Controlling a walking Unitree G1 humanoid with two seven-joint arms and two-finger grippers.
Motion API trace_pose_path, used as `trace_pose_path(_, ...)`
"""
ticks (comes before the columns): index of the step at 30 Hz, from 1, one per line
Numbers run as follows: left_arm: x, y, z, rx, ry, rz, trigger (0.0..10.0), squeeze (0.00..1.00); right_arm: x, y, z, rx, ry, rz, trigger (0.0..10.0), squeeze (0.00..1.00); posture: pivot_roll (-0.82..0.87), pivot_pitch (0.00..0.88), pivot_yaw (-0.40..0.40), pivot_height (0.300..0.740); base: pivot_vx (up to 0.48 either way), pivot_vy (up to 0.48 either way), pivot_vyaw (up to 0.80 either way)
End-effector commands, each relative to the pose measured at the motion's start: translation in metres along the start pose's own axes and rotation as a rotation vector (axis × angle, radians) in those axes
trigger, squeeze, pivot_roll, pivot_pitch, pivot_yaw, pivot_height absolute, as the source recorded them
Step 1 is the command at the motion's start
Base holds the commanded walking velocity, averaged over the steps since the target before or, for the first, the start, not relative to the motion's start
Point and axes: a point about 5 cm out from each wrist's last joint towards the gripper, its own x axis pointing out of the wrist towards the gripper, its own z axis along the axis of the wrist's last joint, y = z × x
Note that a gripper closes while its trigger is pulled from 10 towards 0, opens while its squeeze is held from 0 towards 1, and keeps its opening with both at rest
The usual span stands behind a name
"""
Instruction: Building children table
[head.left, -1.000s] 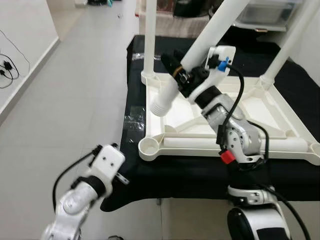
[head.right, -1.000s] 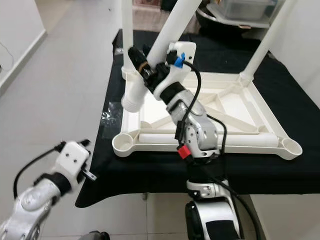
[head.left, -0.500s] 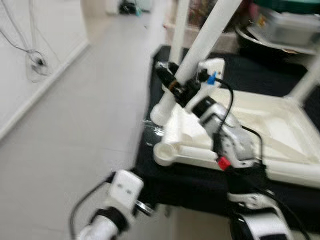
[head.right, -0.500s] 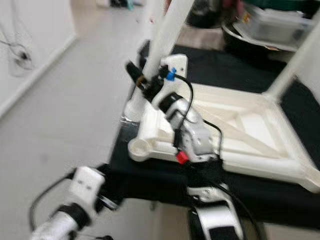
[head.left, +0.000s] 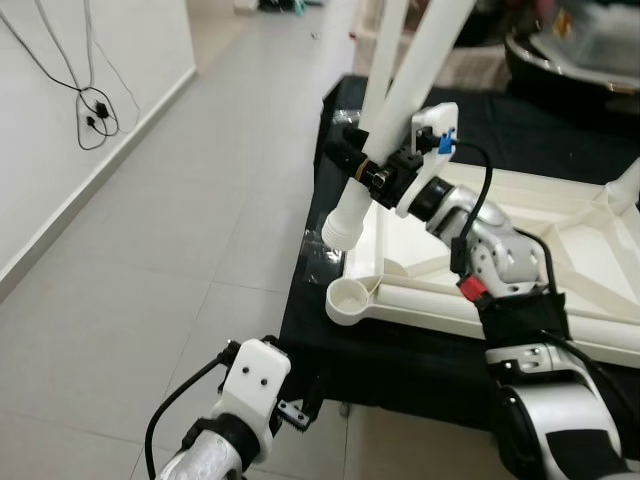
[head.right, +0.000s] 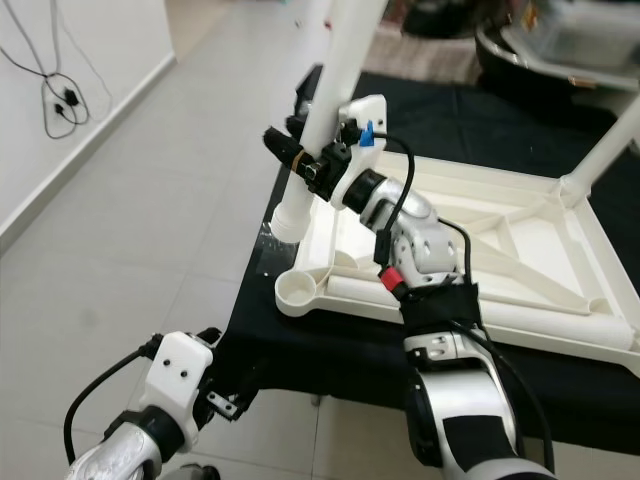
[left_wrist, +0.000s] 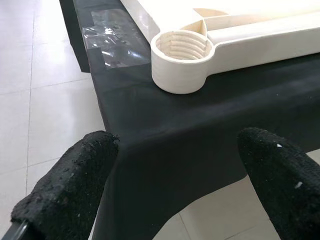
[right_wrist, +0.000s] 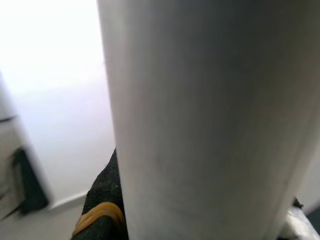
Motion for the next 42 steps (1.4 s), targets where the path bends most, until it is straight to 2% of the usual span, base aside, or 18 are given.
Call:
trace_pose_path(1, -0.005, -0.002, -0.001, -0.014, 0.017, -0.006, 10.0, 0.00, -0.006, -0.001, 0.005, -0.008, 0.024, 0.142, 10.0, 0.00, 0.11, 0.144, -0.131, 0.740, 0.000, 0.000, 0.00)
trace_pose_path(2, -0.005, -0.002, -0.001, -0.014, 0.017, -0.006, 10.0, 0.00, -0.006, -0.001, 0.005, -0.008, 0.024, 0.142, 10.0, 0.00, 0.11, 0.144, -0.131, 0.740, 0.000, 0.000, 0.00)
trace_pose_path(3, -0.008, -0.003, -0.001, -0.012, 0.020, -0.006, 10.0, 0.00, -0.013, -0.002, 0.005, -0.018, 0.050, 0.227, 10.0, 0.00, 0.11, 0.146, -0.131, 0.740, 0.000, 0.000, 0.00)
trace_pose_path(4, -0.008, -0.003, -0.001, -0.012, 0.020, -0.006, 10.0, 0.00, -0.013, -0.002, 0.005, -0.018, 0.050, 0.227, 10.0, 0.00, 0.11, 0.146, -0.131, 0.740, 0.000, 0.000, 0.00)
trace_pose_path(6, -0.010, -0.004, -0.001, -0.014, 0.026, -0.012, 10.0, 0.00, -0.020, -0.004, 0.001, -0.056, 0.106, 0.320, 10.0, 0.00, 0.11, 0.157, -0.128, 0.740, 0.000, 0.000, 0.00)
trace_pose_path(11, -0.012, -0.004, -0.001, -0.018, 0.032, -0.013, 10.0, 0.00, -0.020, -0.003, 0.004, -0.074, 0.122, 0.414, 10.0, 0.00, 0.11, 0.178, -0.124, 0.740, 0.000, 0.000, 0.00)
trace_pose_path(13, -0.015, -0.004, 0.001, -0.017, 0.034, -0.012, 10.0, 0.00, -0.018, -0.001, 0.011, -0.079, 0.115, 0.496, 10.0, 0.00, 0.12, 0.200, -0.125, 0.740, 0.000, 0.000, 0.00)
trace_pose_path(18, -0.016, -0.004, 0.002, -0.016, 0.034, -0.012, 10.0, 0.00, -0.016, 0.000, 0.013, -0.081, 0.120, 0.529, 10.0, 0.00, 0.12, 0.211, -0.122, 0.740, 0.000, 0.000, 0.00)
trace_pose_path(19, -0.022, -0.003, 0.003, -0.013, 0.041, -0.013, 10.0, 0.00, -0.013, 0.001, 0.010, -0.084, 0.146, 0.582, 10.0, 0.00, 0.12, 0.239, -0.115, 0.740, 0.000, 0.000, 0.00)
trace_pose_path(26, -0.030, -0.003, 0.007, -0.004, 0.049, -0.020, 10.0, 0.00, -0.011, 0.007, 0.001, -0.075, 0.156, 0.664, 10.0, 0.00, 0.14, 0.273, -0.109, 0.740, 0.000, 0.000, 0.00)
trace_pose_path(42, -0.048, -0.001, 0.010, 0.001, 0.090, -0.020, 10.0, 0.00, -0.009, 0.009, -0.003, -0.084, 0.162, 0.741, 10.0, 0.00, 0.18, 0.307, -0.086, 0.740, 0.000, 0.000, 0.00)
